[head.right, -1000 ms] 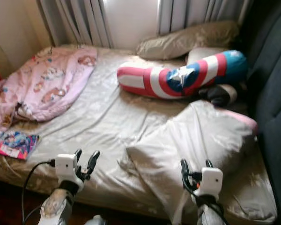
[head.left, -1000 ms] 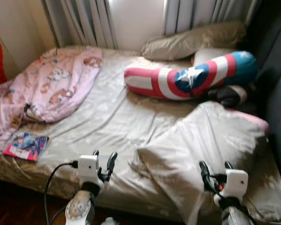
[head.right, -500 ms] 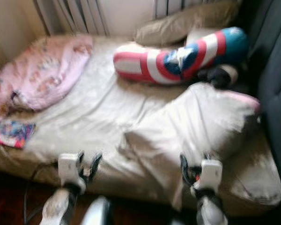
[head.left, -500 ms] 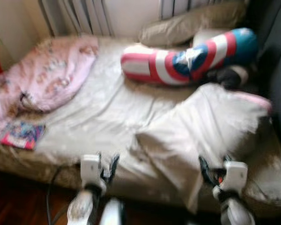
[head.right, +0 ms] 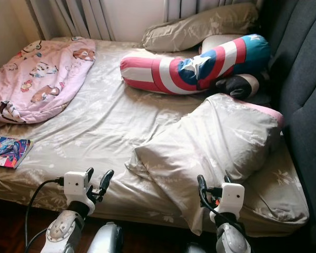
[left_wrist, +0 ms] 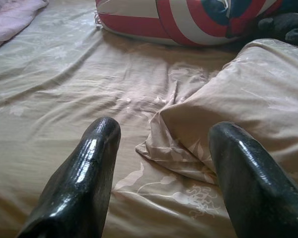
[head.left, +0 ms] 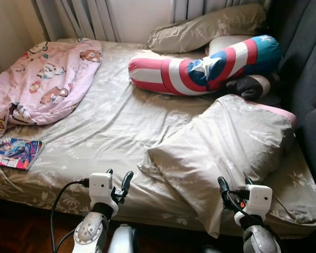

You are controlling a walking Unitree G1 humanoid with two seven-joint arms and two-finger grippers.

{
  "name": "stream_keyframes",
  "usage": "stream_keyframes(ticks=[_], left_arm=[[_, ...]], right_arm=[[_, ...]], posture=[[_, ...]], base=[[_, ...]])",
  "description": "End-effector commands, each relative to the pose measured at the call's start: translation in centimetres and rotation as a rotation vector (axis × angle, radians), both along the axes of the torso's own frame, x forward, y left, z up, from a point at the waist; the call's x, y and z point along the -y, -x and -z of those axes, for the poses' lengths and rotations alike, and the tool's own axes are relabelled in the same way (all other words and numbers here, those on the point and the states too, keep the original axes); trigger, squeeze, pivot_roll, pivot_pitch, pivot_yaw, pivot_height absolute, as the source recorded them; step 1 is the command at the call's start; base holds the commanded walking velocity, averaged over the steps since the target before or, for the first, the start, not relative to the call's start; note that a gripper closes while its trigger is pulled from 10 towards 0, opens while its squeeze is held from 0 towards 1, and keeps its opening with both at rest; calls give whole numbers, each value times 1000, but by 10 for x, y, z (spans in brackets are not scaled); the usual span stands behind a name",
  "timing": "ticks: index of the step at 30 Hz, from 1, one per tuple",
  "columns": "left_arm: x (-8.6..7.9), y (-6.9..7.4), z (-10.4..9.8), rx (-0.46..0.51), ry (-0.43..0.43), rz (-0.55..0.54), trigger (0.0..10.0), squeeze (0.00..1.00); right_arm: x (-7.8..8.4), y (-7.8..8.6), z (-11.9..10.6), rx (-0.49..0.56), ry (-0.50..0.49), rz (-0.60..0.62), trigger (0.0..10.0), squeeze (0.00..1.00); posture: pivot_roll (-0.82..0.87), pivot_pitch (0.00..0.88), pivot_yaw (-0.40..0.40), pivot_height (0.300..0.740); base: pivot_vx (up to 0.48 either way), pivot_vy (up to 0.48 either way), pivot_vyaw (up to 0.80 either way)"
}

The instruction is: Clean up the room

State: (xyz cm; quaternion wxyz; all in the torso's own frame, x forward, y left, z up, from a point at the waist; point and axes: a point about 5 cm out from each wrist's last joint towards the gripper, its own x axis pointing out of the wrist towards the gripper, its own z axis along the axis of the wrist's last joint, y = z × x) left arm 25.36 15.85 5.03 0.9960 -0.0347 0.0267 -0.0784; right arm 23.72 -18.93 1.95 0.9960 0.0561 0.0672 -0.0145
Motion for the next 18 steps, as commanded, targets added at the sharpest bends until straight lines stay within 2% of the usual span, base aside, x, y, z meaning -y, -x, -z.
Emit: stream_keyframes(ticks=[1,11,18], left_arm=[[2,0,-3,3,10,12,10000,0],[2,0,-3,2,7,16,10000,0],[3,0,-3,-4,11,25,10000,0]], right_arm=[[-2,-2,1,-10,-12,-4,10000,0],[0,-3,1,-11,-16,11,10000,0],[7,-6,-1,-8,-38,64,10000,0]], posture=[[35,63,9,640],[40,71,9,640],[43,76,9,640]], base=[[300,0,0],[312,0,0],[0,0,0]])
